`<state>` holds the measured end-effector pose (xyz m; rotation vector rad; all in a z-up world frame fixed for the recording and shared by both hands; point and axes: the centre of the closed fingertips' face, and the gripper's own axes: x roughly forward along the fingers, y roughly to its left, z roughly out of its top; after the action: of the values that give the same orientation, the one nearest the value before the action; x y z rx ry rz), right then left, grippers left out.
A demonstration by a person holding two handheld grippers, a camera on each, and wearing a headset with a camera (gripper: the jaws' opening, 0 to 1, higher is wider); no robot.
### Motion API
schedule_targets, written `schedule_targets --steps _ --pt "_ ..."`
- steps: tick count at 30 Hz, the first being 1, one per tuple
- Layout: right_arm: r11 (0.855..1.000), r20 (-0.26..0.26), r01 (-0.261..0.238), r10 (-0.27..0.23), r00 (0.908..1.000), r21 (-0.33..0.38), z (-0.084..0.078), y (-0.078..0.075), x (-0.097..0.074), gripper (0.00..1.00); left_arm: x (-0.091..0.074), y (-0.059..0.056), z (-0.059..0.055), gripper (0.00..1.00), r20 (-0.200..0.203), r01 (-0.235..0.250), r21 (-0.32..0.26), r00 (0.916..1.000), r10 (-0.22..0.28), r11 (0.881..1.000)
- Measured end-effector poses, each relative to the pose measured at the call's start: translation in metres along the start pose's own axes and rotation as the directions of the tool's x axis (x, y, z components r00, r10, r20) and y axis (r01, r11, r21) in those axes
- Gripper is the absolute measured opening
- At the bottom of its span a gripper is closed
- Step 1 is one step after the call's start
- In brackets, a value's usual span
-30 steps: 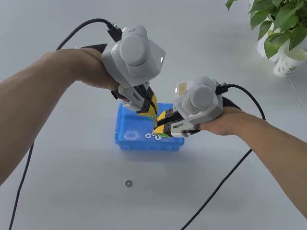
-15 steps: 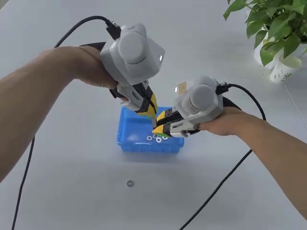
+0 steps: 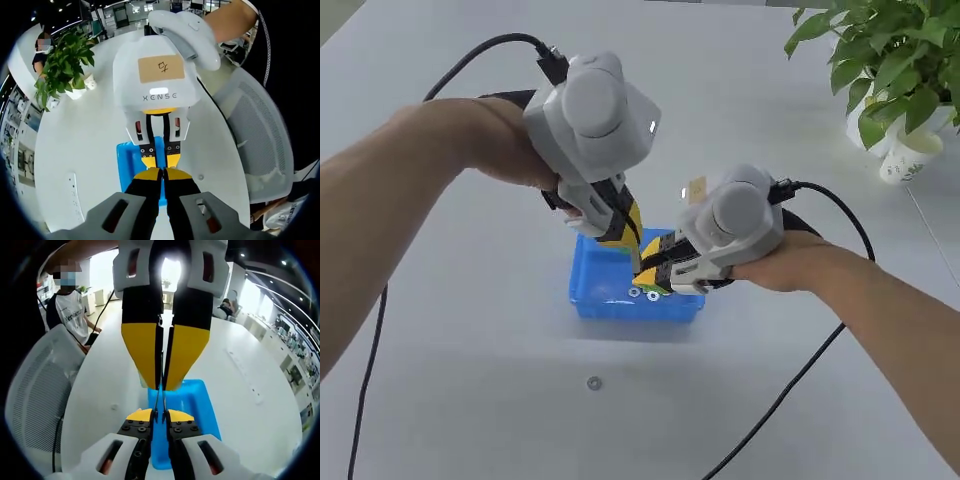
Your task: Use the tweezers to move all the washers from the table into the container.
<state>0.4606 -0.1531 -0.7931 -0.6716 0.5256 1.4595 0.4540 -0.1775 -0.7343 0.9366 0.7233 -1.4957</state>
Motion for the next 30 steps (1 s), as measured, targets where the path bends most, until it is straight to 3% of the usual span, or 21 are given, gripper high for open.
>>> schedule_targets --steps 30 --pt "0.999 0.023 -0.046 0.046 0.9987 0.0 0.008 0.046 0.016 0.11 0.003 -0.046 -0.015 0.05 -0.01 0.008 -0.048 0.9999 -0.009 0.999"
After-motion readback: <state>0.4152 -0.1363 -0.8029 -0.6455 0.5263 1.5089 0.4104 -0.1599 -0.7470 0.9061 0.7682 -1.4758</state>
